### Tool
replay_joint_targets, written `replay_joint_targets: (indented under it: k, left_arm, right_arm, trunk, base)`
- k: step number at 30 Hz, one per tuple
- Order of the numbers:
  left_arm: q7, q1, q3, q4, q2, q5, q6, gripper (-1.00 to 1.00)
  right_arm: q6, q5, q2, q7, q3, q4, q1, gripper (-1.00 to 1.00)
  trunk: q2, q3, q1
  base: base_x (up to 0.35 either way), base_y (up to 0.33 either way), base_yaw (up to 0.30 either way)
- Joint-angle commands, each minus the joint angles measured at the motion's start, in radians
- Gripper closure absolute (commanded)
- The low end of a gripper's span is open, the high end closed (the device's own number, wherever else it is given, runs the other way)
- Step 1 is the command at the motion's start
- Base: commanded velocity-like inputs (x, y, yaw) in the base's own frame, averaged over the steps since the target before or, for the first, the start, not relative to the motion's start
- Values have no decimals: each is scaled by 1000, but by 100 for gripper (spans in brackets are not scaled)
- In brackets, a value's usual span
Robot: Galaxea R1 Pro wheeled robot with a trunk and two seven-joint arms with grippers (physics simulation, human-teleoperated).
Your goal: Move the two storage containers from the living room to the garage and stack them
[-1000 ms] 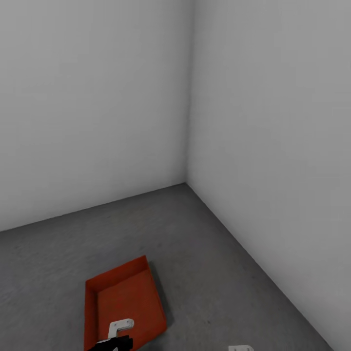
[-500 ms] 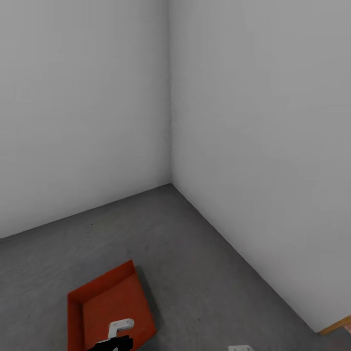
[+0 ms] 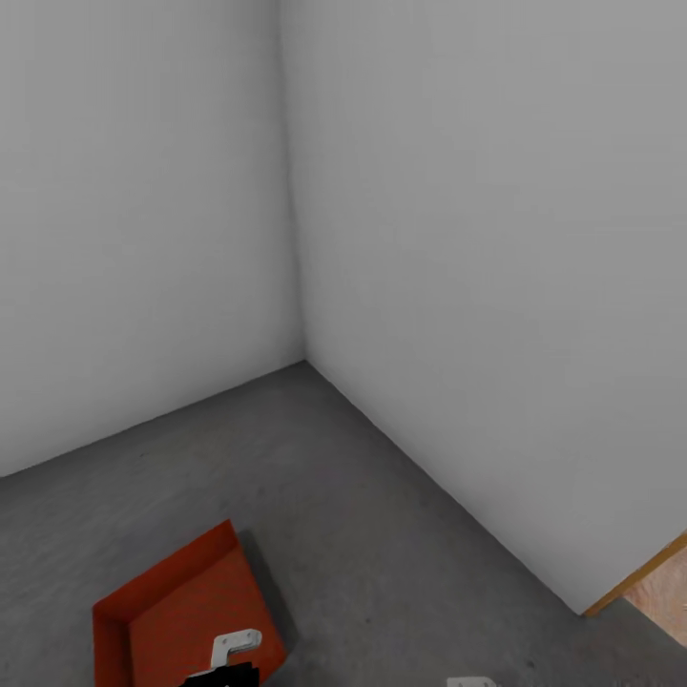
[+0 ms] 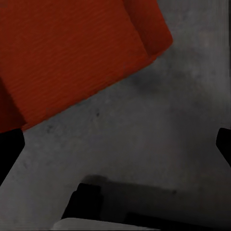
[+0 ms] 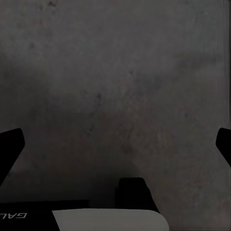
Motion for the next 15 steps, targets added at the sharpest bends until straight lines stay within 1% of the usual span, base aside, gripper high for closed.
replay_joint_targets:
  k: [1, 7, 10, 11, 13, 15]
  left_arm:
    - [2, 9, 0, 0, -1, 6, 0, -100]
    - [2, 73, 0, 0, -1, 6, 3, -100]
    - [1, 159, 0, 0, -1, 6, -3, -100]
    - [0, 195, 0, 0, -1, 5, -7, -100]
    - [0, 235, 0, 0, 0, 5, -18, -100]
    - [-1, 264, 0, 0, 0, 4, -37, -100]
  right_arm:
    - [-5, -9, 1, -1, 8, 3, 0, -100]
    - [-5, -10, 0, -1, 8, 3, 46, -100]
    - [-6, -10, 0, -1, 9, 3, 115, -100]
    - [-7, -9, 0, -1, 9, 3, 145, -100]
    - [-8, -9, -2, -1, 8, 3, 179, -100]
    - [-17, -7, -8, 0, 9, 3, 208, -100]
  trunk:
    - [0, -1, 0]
    - [0, 0, 0]
    - [0, 1, 0]
    - [0, 1, 0]
    - [0, 2, 0]
    - [0, 3, 0]
  base:
    - [0, 0, -231]
    - [0, 0, -182]
    - [0, 0, -131]
    - [0, 0, -119]
    - [0, 0, -116]
    - [0, 0, -115]
